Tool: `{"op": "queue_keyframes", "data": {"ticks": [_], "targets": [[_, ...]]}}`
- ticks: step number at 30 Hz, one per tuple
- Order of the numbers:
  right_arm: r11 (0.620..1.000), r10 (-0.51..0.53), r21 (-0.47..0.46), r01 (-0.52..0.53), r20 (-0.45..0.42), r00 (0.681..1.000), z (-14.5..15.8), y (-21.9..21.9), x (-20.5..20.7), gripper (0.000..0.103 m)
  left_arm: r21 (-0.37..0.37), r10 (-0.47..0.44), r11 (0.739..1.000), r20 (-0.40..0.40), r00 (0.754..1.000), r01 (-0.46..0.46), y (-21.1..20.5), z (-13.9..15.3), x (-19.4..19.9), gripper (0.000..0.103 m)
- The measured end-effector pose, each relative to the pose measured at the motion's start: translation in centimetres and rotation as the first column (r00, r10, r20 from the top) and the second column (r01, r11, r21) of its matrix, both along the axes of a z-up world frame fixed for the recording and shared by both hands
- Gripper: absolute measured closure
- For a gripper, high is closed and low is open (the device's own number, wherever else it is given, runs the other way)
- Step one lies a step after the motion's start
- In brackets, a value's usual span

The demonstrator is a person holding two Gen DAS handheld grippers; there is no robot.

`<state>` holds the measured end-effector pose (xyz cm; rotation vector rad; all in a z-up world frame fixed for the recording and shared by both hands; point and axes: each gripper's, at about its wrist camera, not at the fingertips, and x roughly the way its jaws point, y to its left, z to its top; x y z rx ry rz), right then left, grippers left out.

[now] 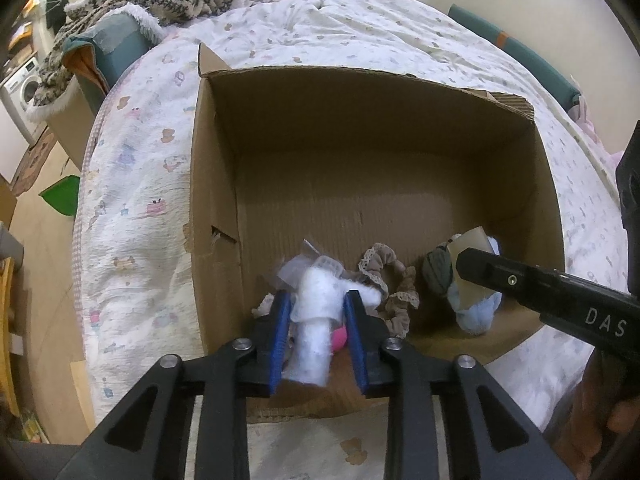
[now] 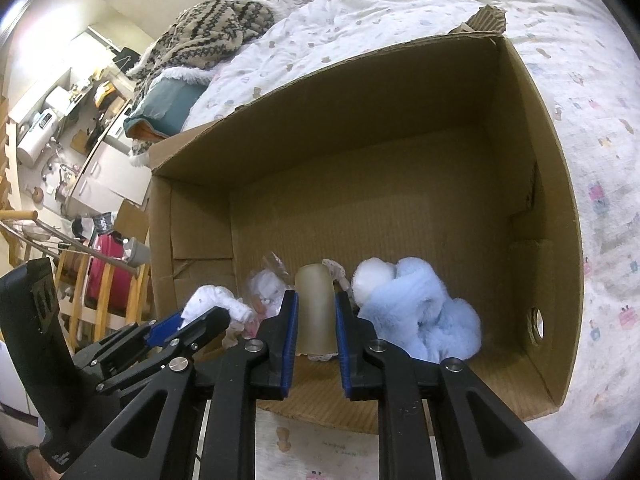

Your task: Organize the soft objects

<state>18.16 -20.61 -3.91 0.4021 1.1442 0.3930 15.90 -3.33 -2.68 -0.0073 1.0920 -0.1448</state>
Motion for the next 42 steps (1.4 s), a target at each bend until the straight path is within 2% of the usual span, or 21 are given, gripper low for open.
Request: {"op": "queue_keyframes", "data": {"ticks": [2, 6, 8, 10, 12, 15, 16, 17, 18, 22, 28, 37, 40, 42], "targets": [[1.000, 0.001, -0.004, -0.001, 0.006, 1.000, 0.1, -0.1, -0.2, 0.084, 0.025, 0.002, 1.000, 0.008, 1.000, -0.003, 0.0, 0.1, -0.1, 0.076], [1.000, -0.006, 0.001, 0.006, 0.013, 1.000, 0.3, -0.3, -0.3, 0.082, 0.012, 0.005, 1.000, 0.006, 1.000, -0.005, 0.2, 0.3, -0.3, 0.073], [1.000, -0.010, 0.000, 0.010, 0.016, 1.000, 0.4, -0.4, -0.4, 0.081, 0.016, 0.009, 1.000, 0.012, 1.000, -0.009, 0.3, 0.6, -0.4, 0.060], [1.000, -0.013, -0.003, 0.013, 0.021, 1.000, 0.5, -0.5, -0.5, 0.081, 0.019, 0.015, 1.000, 0.030, 0.999, -0.016, 0.5, 1.0, -0.6, 0.053], [1.000, -0.018, 0.004, 0.018, 0.025, 1.000, 0.7, -0.7, -0.6, 0.075, 0.022, 0.012, 1.000, 0.044, 0.999, -0.013, 0.5, 1.4, -0.9, 0.052], [1.000, -0.022, -0.003, 0.023, 0.053, 0.998, 1.4, -0.8, -1.1, 0.067, 0.069, 0.026, 0.997, 0.066, 0.997, -0.030, 0.6, 1.8, -1.2, 0.052], [1.000, -0.016, -0.012, 0.017, 0.074, 0.997, 1.9, -0.7, -1.4, 0.063, 0.064, 0.024, 0.998, 0.067, 0.997, -0.028, 0.7, 1.9, -1.4, 0.052], [1.000, -0.016, -0.023, 0.019, 0.098, 0.995, 2.4, -0.6, -1.7, 0.043, 0.062, 0.026, 0.998, 0.071, 0.997, -0.030, 0.7, 2.1, -1.6, 0.052], [0.999, -0.029, -0.026, 0.033, 0.124, 0.992, 2.8, -0.8, -2.0, 0.028, 0.060, 0.031, 0.998, 0.083, 0.996, -0.036, 0.8, 2.4, -1.9, 0.052], [0.997, -0.062, -0.025, 0.066, 0.162, 0.985, 4.0, -1.5, -2.8, 0.028, 0.058, 0.024, 0.998, 0.119, 0.993, -0.032, 1.0, 3.3, -3.2, 0.046], [0.992, -0.086, -0.072, 0.105, 0.230, 0.969, 5.6, -2.2, -4.6, 0.027, 0.068, 0.031, 0.997, 0.174, 0.984, -0.043, 1.4, 4.7, -4.5, 0.046], [0.984, -0.102, -0.108, 0.141, 0.303, 0.948, 7.4, -2.1, -8.1, 0.020, 0.075, 0.051, 0.995, 0.244, 0.968, -0.071, 2.1, 6.5, -7.7, 0.046], [0.981, -0.107, -0.120, 0.153, 0.322, 0.941, 7.7, -2.3, -9.4, 0.015, 0.079, 0.056, 0.994, 0.266, 0.962, -0.080, 2.4, 6.9, -8.8, 0.046], [0.978, -0.107, -0.134, 0.162, 0.341, 0.934, 7.8, -2.2, -10.3, 0.006, 0.069, 0.060, 0.994, 0.268, 0.962, -0.081, 2.6, 7.1, -9.5, 0.044]]}}
